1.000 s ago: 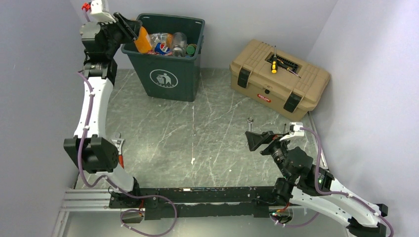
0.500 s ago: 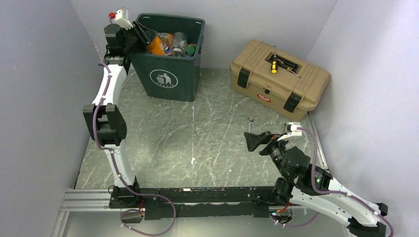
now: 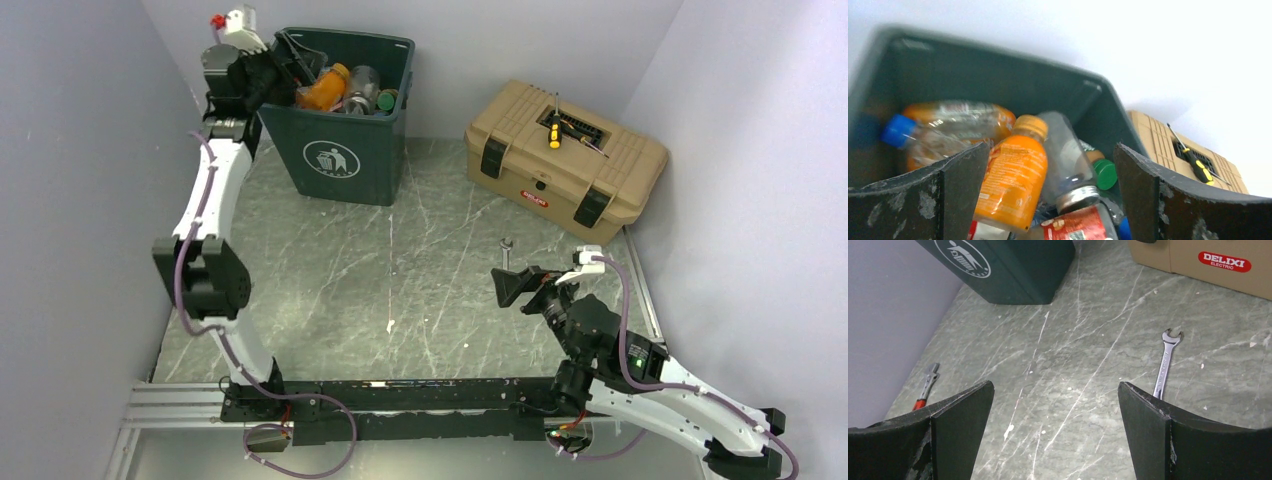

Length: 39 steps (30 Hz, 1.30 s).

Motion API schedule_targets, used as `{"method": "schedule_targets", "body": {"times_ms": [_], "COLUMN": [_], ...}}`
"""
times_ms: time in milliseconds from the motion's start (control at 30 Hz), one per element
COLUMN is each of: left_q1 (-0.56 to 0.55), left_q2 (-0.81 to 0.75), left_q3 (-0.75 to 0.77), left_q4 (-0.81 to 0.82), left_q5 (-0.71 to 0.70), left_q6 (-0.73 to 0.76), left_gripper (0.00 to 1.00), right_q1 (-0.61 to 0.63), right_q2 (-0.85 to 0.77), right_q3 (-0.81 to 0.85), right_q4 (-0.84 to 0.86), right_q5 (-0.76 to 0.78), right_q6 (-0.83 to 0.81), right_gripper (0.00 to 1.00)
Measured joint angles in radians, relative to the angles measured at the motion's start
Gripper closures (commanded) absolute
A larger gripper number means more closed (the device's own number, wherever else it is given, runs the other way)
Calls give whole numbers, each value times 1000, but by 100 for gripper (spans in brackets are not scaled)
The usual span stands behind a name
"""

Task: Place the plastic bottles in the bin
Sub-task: Place the plastic bottle in the trash bin, then reset both arms

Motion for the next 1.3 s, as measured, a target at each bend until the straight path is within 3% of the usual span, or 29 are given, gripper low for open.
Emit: {"method": "schedule_targets", "body": {"times_ms": [200,400,600,767,1000,1167,1300], "left_q1": [-6,-32,-32,-32,-31,-36,-62], "left_q2": [-307,-695,-924,-1000,-927,-908,-935], "left_q3": [-103,-314,-502,-636,-716,-826,-893], "left_q4": [2,-6,-177,-430,-792,-872,-842], "left_q5": [-158,-325,-480,-621,-742,-702,-706], "left_q6": [126,259,301,242,32,-14,-12], "left_gripper": [0,0,1,1,1,0,1], "right_q1": [0,0,0,0,0,0,0], "right_q2": [-12,-16,-13,-24,1,23,61], "right_q3": [0,2,49,83,82,29,-13], "right_q4": [1,5,-6,4,39,131,164], "right_q5": [2,5,7,19,31,25,37], "right_q6": [-17,-45,-70,-80,-96,-67,-13], "right_gripper": [0,0,0,0,0,0,0]}}
